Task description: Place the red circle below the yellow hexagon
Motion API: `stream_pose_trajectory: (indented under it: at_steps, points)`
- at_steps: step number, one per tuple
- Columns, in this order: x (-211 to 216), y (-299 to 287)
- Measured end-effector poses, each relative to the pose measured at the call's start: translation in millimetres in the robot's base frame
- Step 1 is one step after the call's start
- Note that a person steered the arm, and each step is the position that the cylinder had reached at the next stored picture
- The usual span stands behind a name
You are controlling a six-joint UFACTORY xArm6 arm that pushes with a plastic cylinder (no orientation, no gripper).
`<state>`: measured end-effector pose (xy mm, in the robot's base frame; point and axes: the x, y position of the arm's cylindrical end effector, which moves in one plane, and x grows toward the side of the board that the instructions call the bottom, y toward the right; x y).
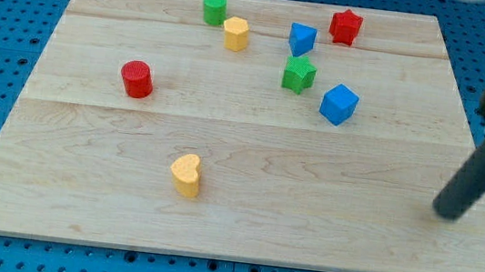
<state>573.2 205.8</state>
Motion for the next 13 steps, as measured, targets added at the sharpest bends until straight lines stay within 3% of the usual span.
stream_pose_trajectory:
  at_steps: [1,3,4,5,6,7,9,13]
  points:
    - [-16.7,-102.7]
    - [31.3,-292.3]
    - [-23.9,-424.6]
    - [-95.8,-480.6]
    - [-144.2,-479.9]
    - [-147.6,-486.1]
    - [-176.2,-375.0]
    - [-162.2,-335.0]
